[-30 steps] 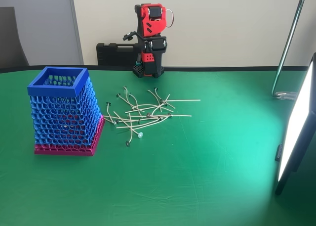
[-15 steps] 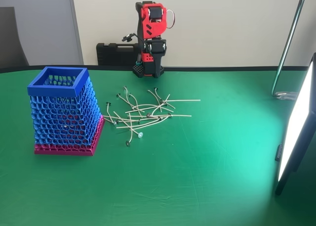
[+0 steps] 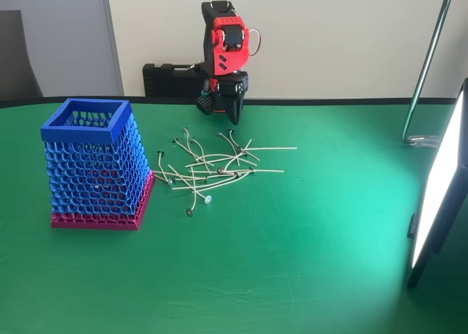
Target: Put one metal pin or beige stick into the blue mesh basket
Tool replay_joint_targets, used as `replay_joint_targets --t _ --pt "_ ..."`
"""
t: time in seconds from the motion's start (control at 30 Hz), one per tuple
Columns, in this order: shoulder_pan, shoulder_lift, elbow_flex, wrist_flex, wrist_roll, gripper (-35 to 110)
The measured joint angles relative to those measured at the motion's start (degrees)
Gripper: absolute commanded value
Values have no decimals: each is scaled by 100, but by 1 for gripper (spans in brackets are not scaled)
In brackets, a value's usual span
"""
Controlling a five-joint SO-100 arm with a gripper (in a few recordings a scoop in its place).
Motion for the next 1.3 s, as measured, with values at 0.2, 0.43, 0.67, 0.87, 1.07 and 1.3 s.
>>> replay_joint_targets --t 0.2,0.43,0.67,0.87,1.07,1.3 --pt "0 -308 0 -105 694 1" --pt "202 -545 0 -589 1318 1" --pt "316 -694 62 -1028 1564 1" --pt "299 -782 88 -1239 1679 1" --pt "202 -809 185 -1433 1696 2" --pt "132 -826 255 -1573 1503 9"
